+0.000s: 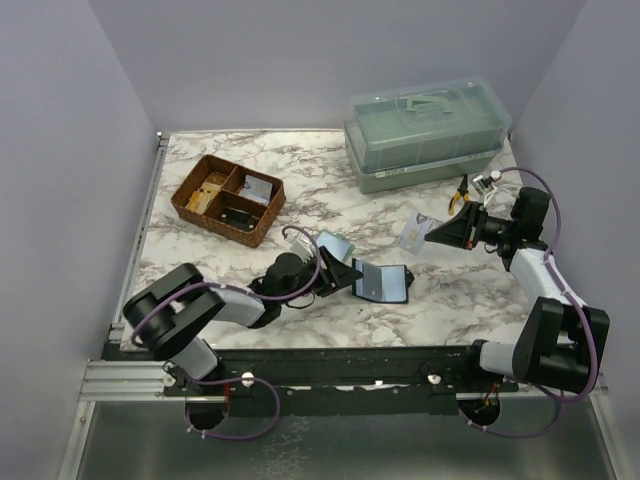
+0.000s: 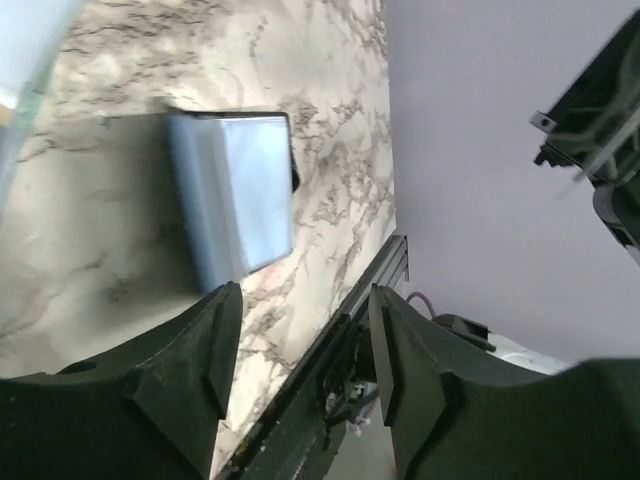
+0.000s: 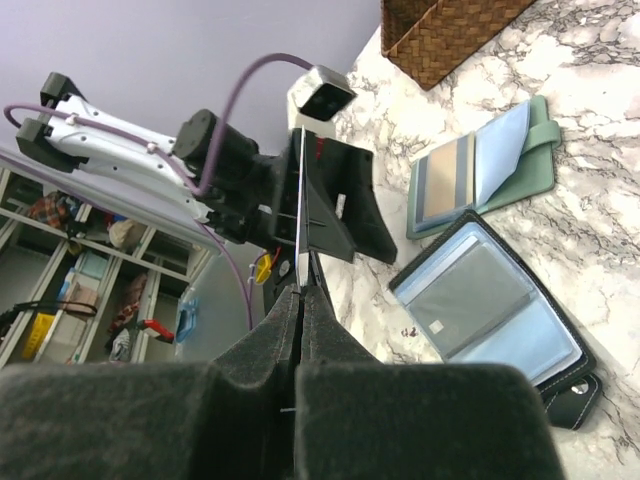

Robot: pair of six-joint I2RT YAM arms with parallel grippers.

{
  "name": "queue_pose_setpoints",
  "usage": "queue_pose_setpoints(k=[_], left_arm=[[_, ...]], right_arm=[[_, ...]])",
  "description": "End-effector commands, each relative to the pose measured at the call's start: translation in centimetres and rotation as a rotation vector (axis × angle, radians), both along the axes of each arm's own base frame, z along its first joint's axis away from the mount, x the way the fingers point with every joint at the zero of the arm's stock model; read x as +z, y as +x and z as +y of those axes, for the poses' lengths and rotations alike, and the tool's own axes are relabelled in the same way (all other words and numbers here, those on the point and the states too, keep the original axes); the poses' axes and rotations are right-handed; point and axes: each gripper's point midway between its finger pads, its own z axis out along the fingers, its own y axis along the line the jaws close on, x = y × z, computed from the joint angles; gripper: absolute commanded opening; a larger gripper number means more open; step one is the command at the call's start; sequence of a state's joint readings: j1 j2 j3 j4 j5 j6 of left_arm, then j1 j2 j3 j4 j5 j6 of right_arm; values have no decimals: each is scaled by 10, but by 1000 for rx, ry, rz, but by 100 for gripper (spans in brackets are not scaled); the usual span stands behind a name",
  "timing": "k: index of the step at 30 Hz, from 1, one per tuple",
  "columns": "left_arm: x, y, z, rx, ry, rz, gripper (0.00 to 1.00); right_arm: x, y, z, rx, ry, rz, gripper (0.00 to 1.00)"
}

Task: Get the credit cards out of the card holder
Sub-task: Place the credit card in the storage box.

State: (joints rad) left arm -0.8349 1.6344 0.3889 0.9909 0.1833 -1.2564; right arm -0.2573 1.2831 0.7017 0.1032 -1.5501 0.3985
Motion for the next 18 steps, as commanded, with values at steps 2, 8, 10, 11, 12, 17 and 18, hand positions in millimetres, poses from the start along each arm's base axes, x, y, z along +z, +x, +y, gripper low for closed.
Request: queue_pose_setpoints(k=[2, 8, 10, 11, 12, 17, 18], left_arm=[[9, -8, 17, 3, 185, -72, 61], [52, -3, 36, 11, 243, -267, 89], [84, -2, 30, -33, 173, -361, 99], [101, -3, 24, -81, 125, -404, 99], [116, -4, 18, -125, 77, -438, 99], [150, 8, -13, -228, 1, -495, 99], [153, 10, -19, -246, -10, -500, 99]], right_arm=[[2, -16, 2, 84, 53, 5, 0], [0, -20, 7, 98, 49, -2, 0], [-1, -22, 11, 116, 49, 1, 0], [-2, -22, 14, 125, 50, 5, 0], [-3, -23, 16, 136, 50, 6, 0], [-5, -30, 30, 204, 56, 11, 0], [-6, -31, 31, 213, 56, 10, 0]])
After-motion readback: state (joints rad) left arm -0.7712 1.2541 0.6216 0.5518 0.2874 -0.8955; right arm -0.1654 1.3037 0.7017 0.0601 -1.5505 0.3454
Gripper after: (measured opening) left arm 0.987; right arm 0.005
